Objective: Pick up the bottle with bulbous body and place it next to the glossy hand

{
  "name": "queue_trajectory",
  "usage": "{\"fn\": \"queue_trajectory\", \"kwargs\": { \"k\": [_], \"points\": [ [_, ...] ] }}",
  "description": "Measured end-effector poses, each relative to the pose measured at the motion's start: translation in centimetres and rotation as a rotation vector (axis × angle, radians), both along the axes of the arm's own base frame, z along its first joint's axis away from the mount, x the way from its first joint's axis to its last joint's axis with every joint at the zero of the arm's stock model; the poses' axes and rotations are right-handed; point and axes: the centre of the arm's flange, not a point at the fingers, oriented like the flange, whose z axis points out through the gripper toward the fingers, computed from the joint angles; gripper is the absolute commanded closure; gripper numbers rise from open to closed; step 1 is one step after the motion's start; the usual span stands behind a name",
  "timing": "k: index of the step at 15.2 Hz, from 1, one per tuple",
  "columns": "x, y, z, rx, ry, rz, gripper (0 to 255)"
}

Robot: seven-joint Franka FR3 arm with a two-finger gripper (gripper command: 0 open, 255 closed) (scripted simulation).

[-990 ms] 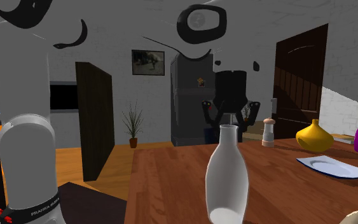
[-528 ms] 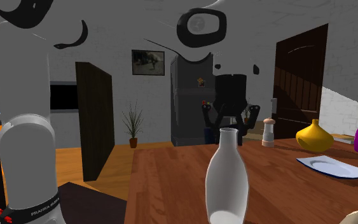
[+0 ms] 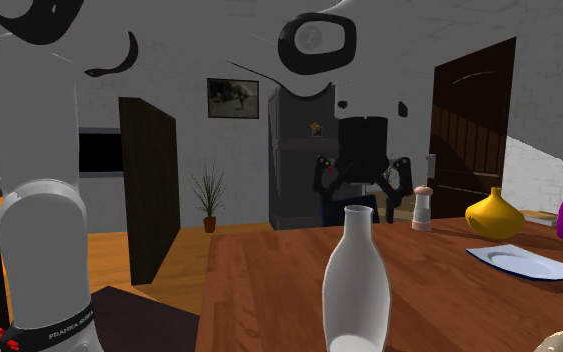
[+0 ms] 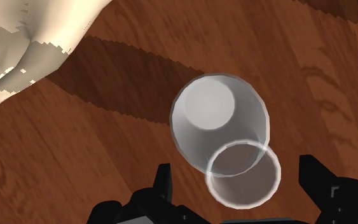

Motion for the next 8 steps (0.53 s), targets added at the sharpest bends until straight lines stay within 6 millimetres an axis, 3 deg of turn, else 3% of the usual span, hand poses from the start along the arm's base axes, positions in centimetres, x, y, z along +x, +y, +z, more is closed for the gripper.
{"fn": "queue_trajectory", "kwargs": {
  "k": [4, 8],
  "points": [
    [0.3, -0.1, 4.1, -0.002, -0.001, 0.000, 0],
    [0.3, 0.0, 4.9, 0.000, 0.000, 0.000, 0]
  ]
}}
